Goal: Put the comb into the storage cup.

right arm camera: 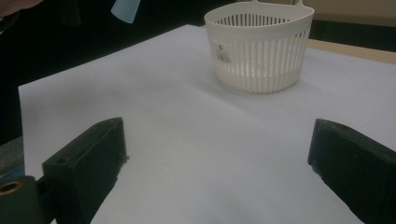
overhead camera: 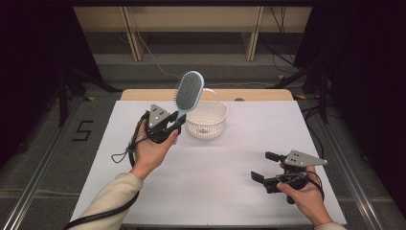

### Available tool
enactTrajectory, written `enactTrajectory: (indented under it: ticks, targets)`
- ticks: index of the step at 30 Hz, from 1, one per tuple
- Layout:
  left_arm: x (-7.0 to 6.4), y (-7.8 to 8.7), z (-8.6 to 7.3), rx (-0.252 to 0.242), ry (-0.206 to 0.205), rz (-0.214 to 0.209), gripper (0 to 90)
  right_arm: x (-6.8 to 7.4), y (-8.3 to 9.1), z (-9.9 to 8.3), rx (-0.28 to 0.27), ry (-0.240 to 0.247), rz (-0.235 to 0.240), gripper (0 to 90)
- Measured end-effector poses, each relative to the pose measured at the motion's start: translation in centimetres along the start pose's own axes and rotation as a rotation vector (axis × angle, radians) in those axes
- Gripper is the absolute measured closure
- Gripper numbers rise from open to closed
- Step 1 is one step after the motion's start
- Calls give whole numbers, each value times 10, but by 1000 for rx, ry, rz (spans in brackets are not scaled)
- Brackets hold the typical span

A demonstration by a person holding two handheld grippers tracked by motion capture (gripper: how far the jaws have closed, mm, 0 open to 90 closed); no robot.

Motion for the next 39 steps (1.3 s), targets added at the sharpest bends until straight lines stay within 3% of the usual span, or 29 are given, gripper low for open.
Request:
enactTrajectory:
  ticks: [39]
  targets:
    - [4, -13, 15, -15, 18, -7, 697, -1, -1, -1, 6, 2, -11, 34]
Point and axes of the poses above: each handheld gripper's, and its own axes: y roughly backward along the jaws, z roughly out of its top, x roughly to its left, the point moved 8 cm from there along -y, roughly forward along the jaws, and after that the axes turned 5 degrees about x, right-handed, at the moved point
